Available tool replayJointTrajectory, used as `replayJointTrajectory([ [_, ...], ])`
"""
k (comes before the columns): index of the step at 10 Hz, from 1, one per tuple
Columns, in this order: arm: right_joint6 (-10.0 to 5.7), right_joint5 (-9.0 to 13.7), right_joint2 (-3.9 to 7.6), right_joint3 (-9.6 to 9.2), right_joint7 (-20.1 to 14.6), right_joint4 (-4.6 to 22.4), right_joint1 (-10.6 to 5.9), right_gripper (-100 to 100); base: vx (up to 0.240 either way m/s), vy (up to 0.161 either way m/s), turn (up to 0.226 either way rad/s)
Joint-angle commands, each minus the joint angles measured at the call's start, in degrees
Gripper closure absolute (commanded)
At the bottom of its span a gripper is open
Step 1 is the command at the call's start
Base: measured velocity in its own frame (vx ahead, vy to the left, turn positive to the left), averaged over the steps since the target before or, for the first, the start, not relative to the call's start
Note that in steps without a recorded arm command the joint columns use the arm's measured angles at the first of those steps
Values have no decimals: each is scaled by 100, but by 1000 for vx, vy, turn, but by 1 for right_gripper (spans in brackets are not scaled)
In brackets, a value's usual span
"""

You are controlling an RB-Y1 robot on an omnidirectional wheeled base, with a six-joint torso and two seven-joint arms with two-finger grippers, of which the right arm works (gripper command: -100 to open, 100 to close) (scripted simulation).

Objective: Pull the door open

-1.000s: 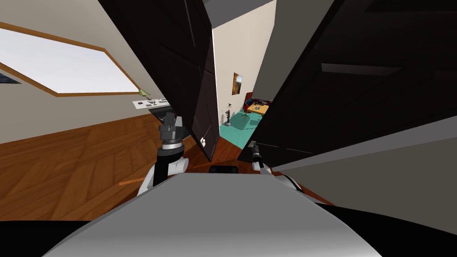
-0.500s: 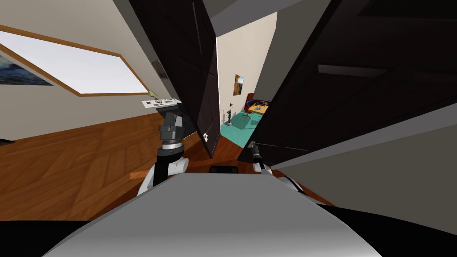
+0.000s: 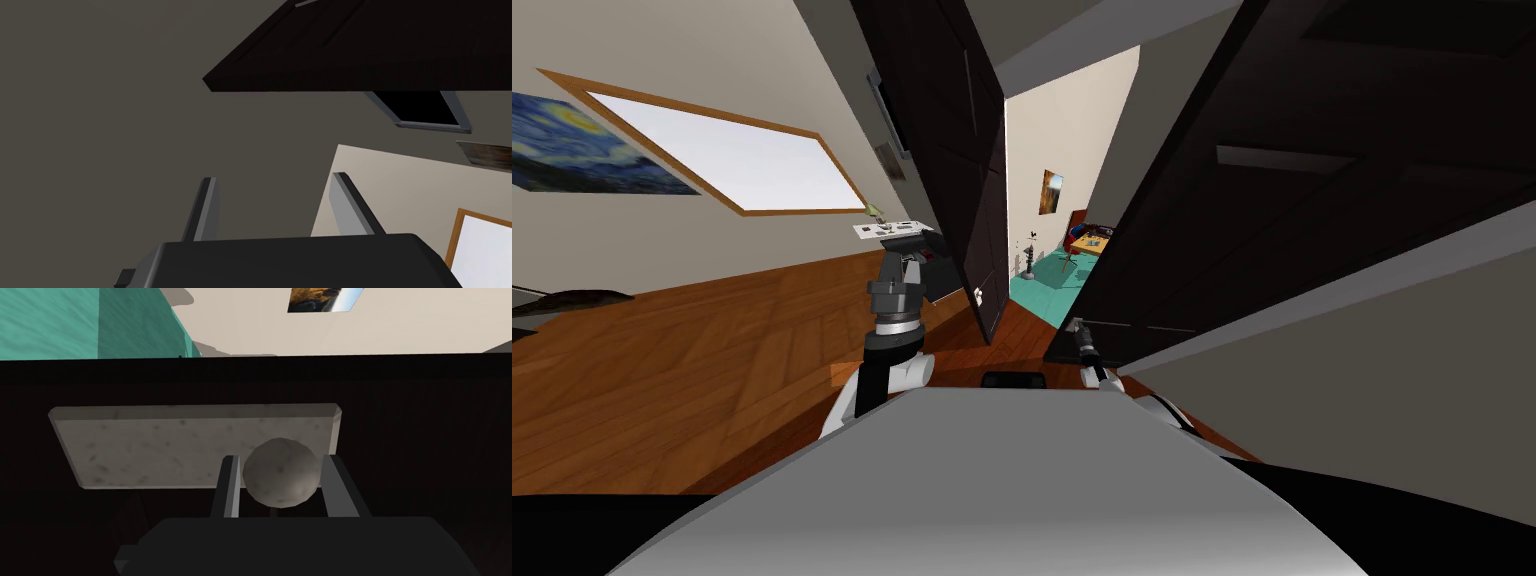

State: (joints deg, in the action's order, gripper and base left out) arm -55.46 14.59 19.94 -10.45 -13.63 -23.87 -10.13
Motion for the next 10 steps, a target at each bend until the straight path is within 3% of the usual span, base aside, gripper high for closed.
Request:
replayJointTrajectory([
  [1,-103,-63,71,-123,-121,1,30,100,-174,-43,74],
  [8,-502,-307,345,-597,-589,3,146,100,-211,-68,72],
  [9,-453,-285,323,-554,-539,9,129,100,-94,-28,14],
  [10,-623,-355,413,-732,-661,-12,214,100,-139,-46,35],
])
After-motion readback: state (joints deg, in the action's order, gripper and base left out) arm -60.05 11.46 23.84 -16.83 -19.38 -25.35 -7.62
